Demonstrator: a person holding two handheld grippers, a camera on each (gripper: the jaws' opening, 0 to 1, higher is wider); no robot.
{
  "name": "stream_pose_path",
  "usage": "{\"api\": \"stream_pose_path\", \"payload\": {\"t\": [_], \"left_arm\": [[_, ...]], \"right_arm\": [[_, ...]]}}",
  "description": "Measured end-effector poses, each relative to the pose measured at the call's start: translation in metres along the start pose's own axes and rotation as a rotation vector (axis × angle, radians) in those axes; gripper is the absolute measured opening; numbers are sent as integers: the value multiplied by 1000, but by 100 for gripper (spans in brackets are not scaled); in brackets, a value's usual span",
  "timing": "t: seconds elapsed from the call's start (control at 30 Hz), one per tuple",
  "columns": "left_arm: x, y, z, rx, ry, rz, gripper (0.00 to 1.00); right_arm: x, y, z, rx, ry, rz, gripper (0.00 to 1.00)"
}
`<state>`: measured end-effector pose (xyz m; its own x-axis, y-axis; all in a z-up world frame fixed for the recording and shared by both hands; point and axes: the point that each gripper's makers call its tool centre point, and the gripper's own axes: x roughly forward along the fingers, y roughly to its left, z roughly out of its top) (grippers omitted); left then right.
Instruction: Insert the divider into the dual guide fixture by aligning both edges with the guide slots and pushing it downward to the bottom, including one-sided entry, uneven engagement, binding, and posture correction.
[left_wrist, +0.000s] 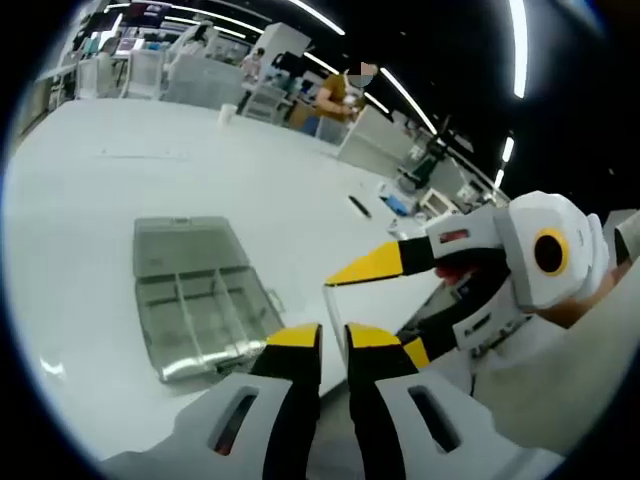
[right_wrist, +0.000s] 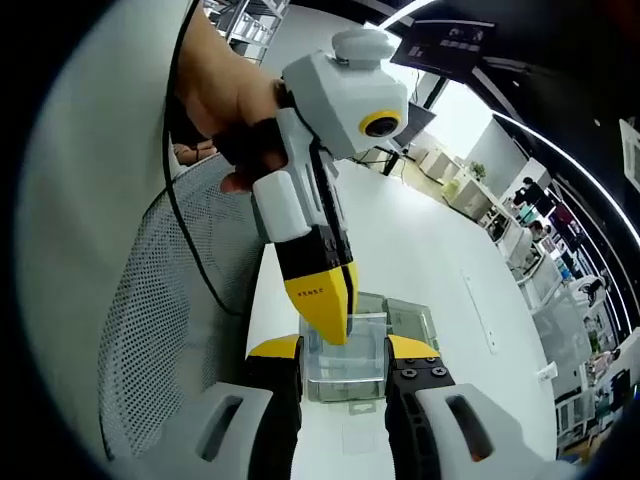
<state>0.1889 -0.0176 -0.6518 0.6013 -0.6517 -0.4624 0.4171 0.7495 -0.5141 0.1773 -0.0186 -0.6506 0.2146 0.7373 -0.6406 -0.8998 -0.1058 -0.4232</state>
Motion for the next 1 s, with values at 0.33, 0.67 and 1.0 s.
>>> {"api": "stream_pose_path", "payload": {"t": [0.33, 0.67, 1.0], "left_arm": [[-1, -2, 0, -16, 0, -9, 3], [-2, -3, 1, -39, 0, -20, 2], [-2, -3, 0, -37, 6, -27, 2]], "right_arm": [[0, 0, 1, -26, -4, 1, 27], [0, 0, 2, -40, -2, 3, 27], [0, 0, 1, -54, 5, 4, 27]]}}
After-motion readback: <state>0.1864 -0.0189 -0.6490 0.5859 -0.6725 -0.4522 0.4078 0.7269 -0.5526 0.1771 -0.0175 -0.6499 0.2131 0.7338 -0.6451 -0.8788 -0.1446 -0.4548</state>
